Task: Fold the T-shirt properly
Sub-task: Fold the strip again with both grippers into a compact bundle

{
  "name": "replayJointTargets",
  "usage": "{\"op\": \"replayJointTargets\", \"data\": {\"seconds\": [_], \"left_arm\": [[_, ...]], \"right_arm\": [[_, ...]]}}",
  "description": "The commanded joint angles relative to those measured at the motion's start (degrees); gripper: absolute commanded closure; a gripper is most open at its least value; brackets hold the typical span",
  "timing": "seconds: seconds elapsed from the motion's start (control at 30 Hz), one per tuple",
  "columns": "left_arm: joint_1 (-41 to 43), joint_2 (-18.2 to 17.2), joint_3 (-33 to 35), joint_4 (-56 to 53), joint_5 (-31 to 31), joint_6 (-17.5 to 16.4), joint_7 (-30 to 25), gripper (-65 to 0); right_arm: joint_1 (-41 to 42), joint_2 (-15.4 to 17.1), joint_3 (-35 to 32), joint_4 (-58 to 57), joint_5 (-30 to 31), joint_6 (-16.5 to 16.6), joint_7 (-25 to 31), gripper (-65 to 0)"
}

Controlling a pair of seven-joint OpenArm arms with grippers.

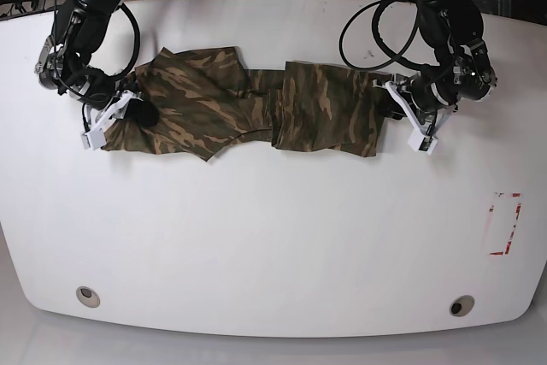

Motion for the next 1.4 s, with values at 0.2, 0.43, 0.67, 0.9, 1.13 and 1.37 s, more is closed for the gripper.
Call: {"op": "replayJointTargets", "data": {"seconds": [0.2,0.43,0.67,0.9,1.13,1.37], "left_arm": [[-0.72,2.54,3.45,0.82,-0.49,1.45,-0.71,-8.8],[-0.55,6.41,7.49,0.03,-0.22,1.54,-0.71,-8.8],[-0.99,8.34,10.74,-3.04,4.17,1.36,-0.98,-8.8],[-1.08,8.6,10.92,-3.4,4.61,1.36,-0.98,-8.8],[-0.99,8.6,10.92,-2.96,4.44,1.36,-0.98,-8.8],[-1.08,8.6,10.66,-2.78,4.17,1.28,-0.98,-8.8]], "right_arm": [[-1.0,0.74,-0.08,15.58,1.8,0.34,-3.84,0.0],[-2.23,-4.27,-3.68,23.84,6.46,0.34,-5.15,0.0],[-1.26,-10.07,-10.89,26.57,6.29,0.34,-5.15,0.0],[1.46,-13.5,-18.1,25.87,-0.22,0.34,-3.04,0.0],[3.66,-13.85,-26.01,21.65,-8.66,0.34,0.82,-1.4],[3.66,-13.85,-31.64,20.59,-15.69,0.34,3.46,-27.6]]}}
